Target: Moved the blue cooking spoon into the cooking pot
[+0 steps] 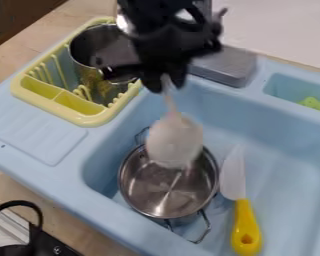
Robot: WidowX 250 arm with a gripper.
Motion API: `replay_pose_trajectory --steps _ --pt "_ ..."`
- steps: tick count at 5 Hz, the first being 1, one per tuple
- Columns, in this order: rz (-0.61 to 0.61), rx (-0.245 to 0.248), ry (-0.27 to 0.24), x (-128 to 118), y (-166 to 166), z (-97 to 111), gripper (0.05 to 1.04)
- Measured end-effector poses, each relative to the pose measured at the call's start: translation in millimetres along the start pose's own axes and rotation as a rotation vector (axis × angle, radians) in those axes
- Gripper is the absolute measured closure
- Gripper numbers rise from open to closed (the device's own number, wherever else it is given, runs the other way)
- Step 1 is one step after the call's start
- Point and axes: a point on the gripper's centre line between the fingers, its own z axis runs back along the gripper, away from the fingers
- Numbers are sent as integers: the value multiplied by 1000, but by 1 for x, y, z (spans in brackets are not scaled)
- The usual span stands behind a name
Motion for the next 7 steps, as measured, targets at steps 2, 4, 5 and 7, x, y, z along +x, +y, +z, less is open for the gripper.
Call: replay_pose_trajectory --steps 2,4,5,7 --pt "109 82 -88 57 14 -12 902" --pt "155 137 -115 92 16 -24 902" --pt "153 165 -144 103 20 -26 902" --pt "210 207 -158 128 42 -32 902"
